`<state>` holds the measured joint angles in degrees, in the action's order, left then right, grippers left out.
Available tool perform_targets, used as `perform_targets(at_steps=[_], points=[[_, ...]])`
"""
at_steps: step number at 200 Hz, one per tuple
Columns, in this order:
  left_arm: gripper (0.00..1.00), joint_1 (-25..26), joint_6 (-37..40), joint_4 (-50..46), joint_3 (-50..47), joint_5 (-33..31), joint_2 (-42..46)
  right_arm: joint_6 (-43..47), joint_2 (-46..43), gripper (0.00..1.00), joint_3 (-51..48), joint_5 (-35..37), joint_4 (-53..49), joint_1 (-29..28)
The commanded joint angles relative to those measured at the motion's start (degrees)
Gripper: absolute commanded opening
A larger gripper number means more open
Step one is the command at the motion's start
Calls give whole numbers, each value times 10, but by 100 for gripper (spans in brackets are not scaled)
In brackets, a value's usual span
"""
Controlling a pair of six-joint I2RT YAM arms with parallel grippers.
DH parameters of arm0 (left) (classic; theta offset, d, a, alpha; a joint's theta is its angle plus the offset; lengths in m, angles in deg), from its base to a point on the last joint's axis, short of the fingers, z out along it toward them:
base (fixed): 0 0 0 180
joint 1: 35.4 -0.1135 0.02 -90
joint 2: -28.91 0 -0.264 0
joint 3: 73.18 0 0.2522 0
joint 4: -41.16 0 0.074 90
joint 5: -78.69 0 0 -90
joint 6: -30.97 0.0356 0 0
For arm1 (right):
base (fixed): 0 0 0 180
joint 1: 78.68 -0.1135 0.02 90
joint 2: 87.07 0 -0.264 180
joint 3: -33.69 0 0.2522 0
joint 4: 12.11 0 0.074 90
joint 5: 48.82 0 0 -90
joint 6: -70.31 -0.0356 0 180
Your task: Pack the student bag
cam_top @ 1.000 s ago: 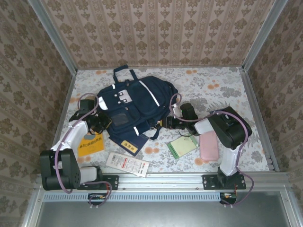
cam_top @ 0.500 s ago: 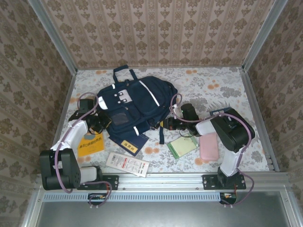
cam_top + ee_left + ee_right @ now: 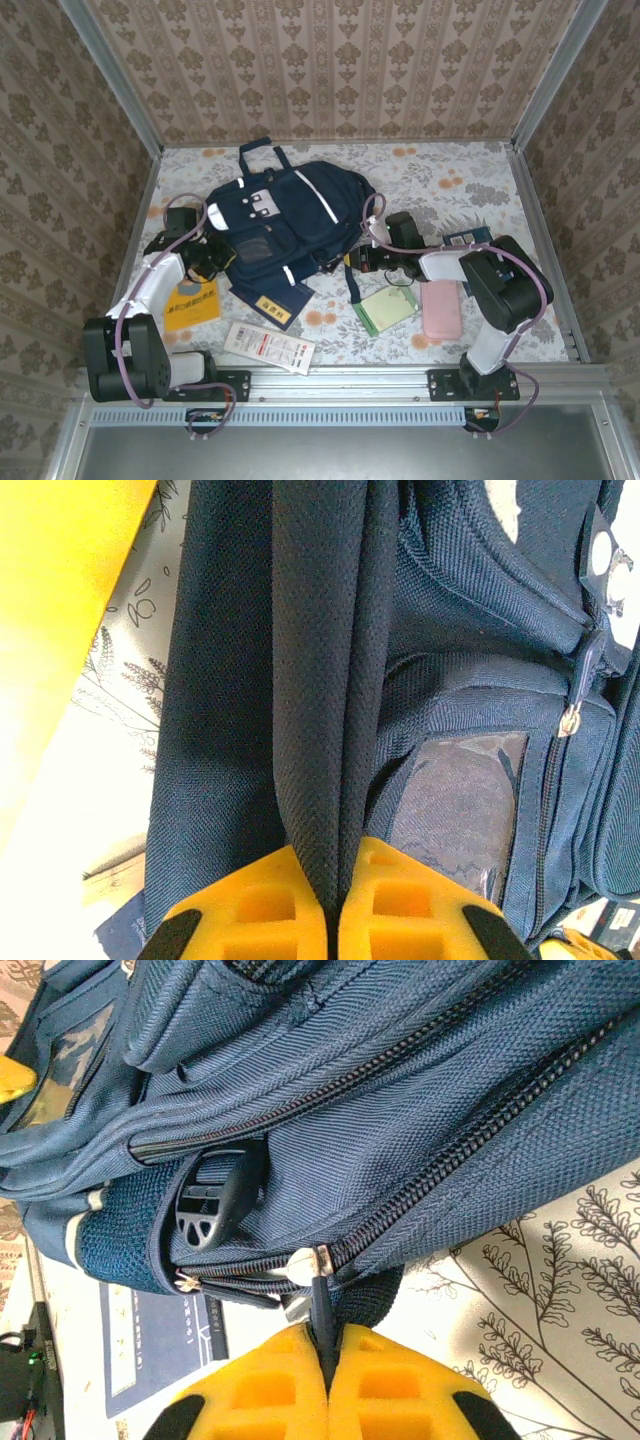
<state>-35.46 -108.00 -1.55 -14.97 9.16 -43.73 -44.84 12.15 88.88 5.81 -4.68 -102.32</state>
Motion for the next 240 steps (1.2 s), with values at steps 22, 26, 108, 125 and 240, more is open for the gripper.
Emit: perform_targets(at_steps=[22, 26, 108, 125, 240], points=[[0, -7, 15, 13, 23, -4, -4, -14, 4, 9, 13, -47, 13, 5], [0, -6, 16, 13, 23, -3, -4, -21, 7, 10, 14, -52, 22, 4], [0, -5, 18, 16, 24, 8, -7, -90, 65, 30, 26, -59, 88, 1], [0, -4, 18, 17, 25, 10, -10, -96, 67, 30, 25, -56, 96, 1], [0, -6, 21, 12, 29, 6, -11, -106, 44, 0, 0, -53, 109, 13]])
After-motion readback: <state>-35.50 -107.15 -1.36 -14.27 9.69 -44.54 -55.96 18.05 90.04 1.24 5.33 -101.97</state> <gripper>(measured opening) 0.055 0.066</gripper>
